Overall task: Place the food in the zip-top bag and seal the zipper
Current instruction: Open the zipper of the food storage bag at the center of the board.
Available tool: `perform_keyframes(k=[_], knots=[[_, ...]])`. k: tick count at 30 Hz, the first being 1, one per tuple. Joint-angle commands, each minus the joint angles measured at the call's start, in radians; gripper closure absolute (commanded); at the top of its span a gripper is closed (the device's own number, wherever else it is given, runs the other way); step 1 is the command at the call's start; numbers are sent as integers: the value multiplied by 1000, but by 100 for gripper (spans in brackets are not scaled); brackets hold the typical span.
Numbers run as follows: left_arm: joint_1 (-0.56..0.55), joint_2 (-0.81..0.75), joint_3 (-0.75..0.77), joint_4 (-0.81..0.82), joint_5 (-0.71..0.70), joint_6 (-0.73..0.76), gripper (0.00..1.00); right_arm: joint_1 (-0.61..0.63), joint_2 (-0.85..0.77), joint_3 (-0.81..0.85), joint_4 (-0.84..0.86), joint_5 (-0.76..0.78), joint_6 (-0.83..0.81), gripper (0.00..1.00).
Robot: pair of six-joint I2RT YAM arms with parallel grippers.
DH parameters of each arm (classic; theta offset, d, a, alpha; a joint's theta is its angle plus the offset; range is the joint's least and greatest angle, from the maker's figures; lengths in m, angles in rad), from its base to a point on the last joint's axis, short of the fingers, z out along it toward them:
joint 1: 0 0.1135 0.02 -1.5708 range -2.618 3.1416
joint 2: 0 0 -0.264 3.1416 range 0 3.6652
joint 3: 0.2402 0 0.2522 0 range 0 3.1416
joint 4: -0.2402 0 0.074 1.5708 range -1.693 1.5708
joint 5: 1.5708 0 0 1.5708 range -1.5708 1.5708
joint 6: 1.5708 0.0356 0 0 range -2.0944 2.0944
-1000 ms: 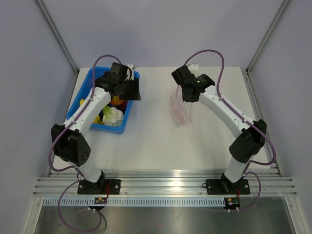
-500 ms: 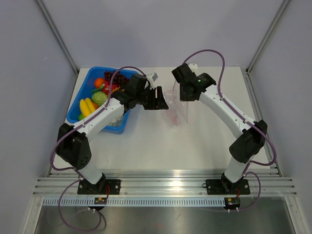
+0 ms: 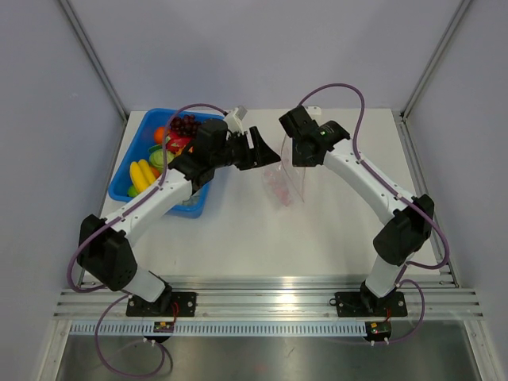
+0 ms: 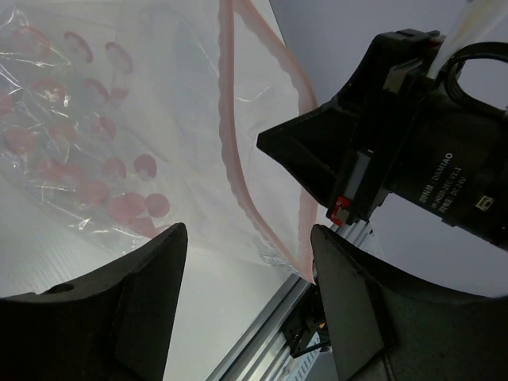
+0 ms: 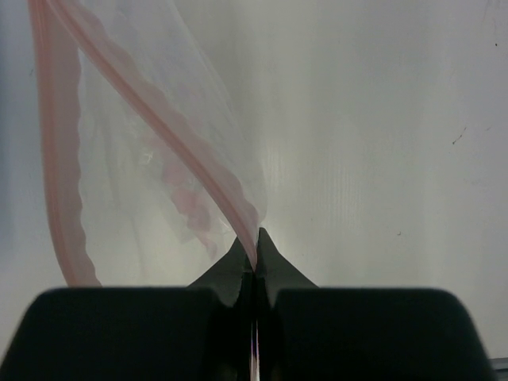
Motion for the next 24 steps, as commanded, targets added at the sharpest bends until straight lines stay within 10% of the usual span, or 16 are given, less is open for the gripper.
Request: perform_keyframes(k=[1, 12, 16, 19, 21, 24], knots=[[-10, 13, 49, 64, 7, -41, 32, -4, -48, -6, 21, -8, 23, 100], [-79, 171, 183, -82, -93, 9, 47, -4, -88, -32, 18, -11, 45, 100], [-82, 203, 195, -108, -101, 26, 62, -4, -106, -40, 7, 4, 45, 100], [-81, 228, 227, -154, -102, 66, 96, -4, -120, -54, 7, 23, 45, 99], [-81, 248, 275, -185, -79, 95, 100, -3, -128, -66, 1, 52, 46, 82], [-75, 278, 318, -199, 9, 131, 100, -10, -131, -80, -2, 93, 40, 89]])
